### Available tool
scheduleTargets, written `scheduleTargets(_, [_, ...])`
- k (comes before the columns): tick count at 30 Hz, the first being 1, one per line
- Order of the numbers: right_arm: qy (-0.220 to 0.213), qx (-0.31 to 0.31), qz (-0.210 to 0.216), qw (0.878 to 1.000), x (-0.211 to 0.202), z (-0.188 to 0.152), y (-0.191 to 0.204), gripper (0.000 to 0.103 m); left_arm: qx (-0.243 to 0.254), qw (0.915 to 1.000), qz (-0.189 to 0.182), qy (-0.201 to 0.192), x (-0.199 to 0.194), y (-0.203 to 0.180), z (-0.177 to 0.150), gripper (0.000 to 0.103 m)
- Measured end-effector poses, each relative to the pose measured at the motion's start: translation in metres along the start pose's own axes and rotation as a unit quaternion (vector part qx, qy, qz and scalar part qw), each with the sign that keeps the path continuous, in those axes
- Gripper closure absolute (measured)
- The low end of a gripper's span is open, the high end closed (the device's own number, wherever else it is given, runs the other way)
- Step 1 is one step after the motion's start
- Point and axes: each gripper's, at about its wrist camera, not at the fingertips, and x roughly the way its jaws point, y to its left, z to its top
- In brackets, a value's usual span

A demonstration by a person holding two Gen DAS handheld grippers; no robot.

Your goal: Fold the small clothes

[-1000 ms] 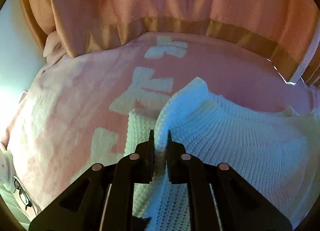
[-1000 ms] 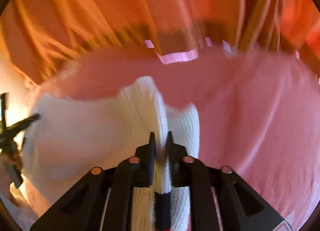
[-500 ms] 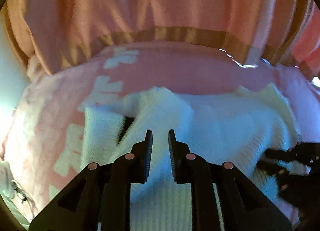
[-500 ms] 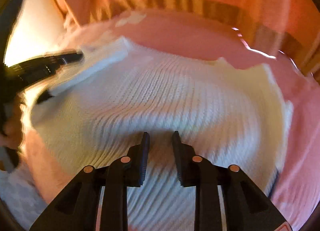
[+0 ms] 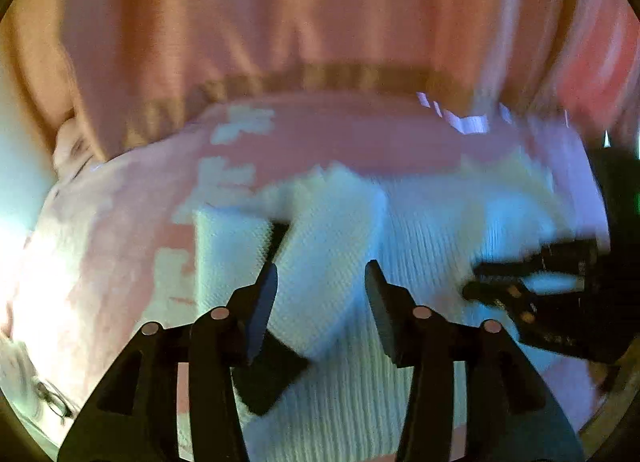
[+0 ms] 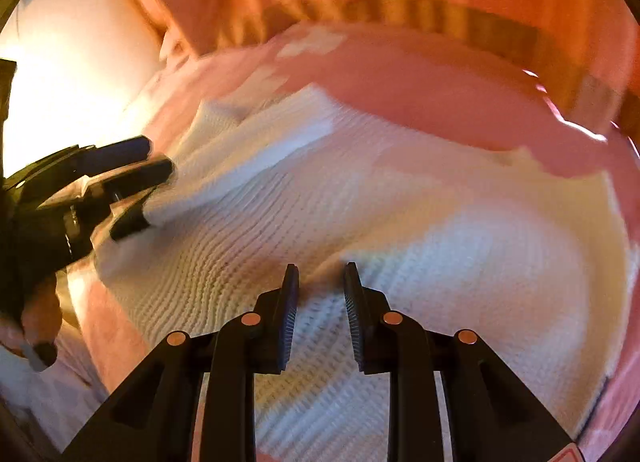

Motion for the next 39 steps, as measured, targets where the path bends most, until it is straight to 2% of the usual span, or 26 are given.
scheduleTargets(3, [-0.009,-0.008,-0.01,1.0,0.014,0.011,0.003,0.078,0.032,0.9981,0.013,0.051,0.03,-0.012,-0.015,0.058])
scheduleTargets(4, [-0.011,0.003,-0.004,1.0,0.017,0.019,-0.001,0.079,0.033,0.9976,0.024,0.056,0.036,-0.009,-0.017,0.058])
scheduleTargets(5, [-0.013,0.009,-0.003,1.0,0.017,0.024,-0.004,0.084,0.03,0.9975,0.037,0.051,0.039,-0.007,-0.017,0.058])
scheduleTargets(8, [-0.023,0.022,-0.02,0.999,0.029,0.057,-0.01,0.085,-0.011,0.9934,0.106,0.044,0.047,0.029,0.002,0.058])
scheduleTargets(9, [-0.026,0.032,-0.024,0.999,0.03,0.062,-0.012,0.085,-0.049,0.9891,0.129,0.051,0.049,0.051,0.01,0.058])
scheduleTargets(11, [-0.036,0.045,-0.023,0.998,0.028,0.072,-0.013,0.085,-0.118,0.9832,0.13,0.048,0.047,0.086,0.021,0.057])
scheduleTargets(13, [-0.043,0.04,-0.023,0.998,0.025,0.074,-0.01,0.085,-0.172,0.972,0.155,0.043,0.046,0.116,0.027,0.057])
scheduleTargets(15, [-0.02,0.03,-0.05,0.998,0.033,0.071,-0.016,0.085,-0.167,0.965,0.197,0.048,0.051,0.126,0.029,0.058])
scheduleTargets(16, [-0.012,0.035,-0.061,0.997,0.034,0.067,-0.023,0.085,-0.158,0.9648,0.202,0.056,0.054,0.127,0.031,0.058])
scheduleTargets(18, [-0.02,0.069,-0.052,0.996,0.015,0.06,-0.038,0.084,-0.161,0.9674,0.191,0.045,0.047,0.121,0.035,0.058])
scheduleTargets(20, [-0.046,0.08,-0.063,0.994,-0.017,0.047,-0.047,0.083,-0.149,0.9738,0.17,0.025,0.034,0.105,0.038,0.057])
scheduleTargets(22, [-0.055,0.063,-0.107,0.991,-0.042,0.027,-0.055,0.082,-0.116,0.9794,0.165,0.004,0.023,0.08,0.043,0.051])
scheduleTargets(23, [-0.046,0.052,-0.148,0.986,-0.05,0.013,-0.065,0.081,-0.102,0.9814,0.162,-0.004,0.019,0.069,0.045,0.046])
scheduleTargets(25, [-0.017,0.061,-0.201,0.978,-0.05,-0.006,-0.09,0.081,-0.073,0.9862,0.148,-0.012,0.019,0.047,0.05,0.042])
scheduleTargets(26, [0.01,0.09,-0.224,0.97,-0.049,-0.021,-0.116,0.081,-0.062,0.9874,0.146,-0.011,0.02,0.038,0.051,0.042])
scheduleTargets(27, [0.009,0.117,-0.211,0.971,-0.054,-0.03,-0.131,0.085,-0.047,0.989,0.14,-0.005,0.023,0.023,0.051,0.042])
scheduleTargets(29, [-0.019,0.189,-0.139,0.972,-0.075,-0.042,-0.157,0.084,-0.038,0.9901,0.135,0.006,0.031,0.015,0.051,0.042])
scheduleTargets(30, [-0.039,0.218,-0.12,0.968,-0.089,-0.044,-0.165,0.078,-0.035,0.9909,0.129,0.017,0.036,0.008,0.05,0.042])
scheduleTargets(32, [-0.061,0.215,-0.129,0.966,-0.101,-0.045,-0.166,0.073,-0.038,0.9917,0.12,0.028,0.043,0.002,0.052,0.042])
scheduleTargets(38, [-0.032,0.186,-0.13,0.973,-0.072,-0.036,-0.159,0.071,-0.044,0.9908,0.123,0.033,0.062,-0.012,0.059,0.042])
scheduleTargets(39, [-0.026,0.179,-0.129,0.975,-0.064,-0.033,-0.157,0.081,-0.045,0.9909,0.122,0.034,0.064,-0.014,0.059,0.042])
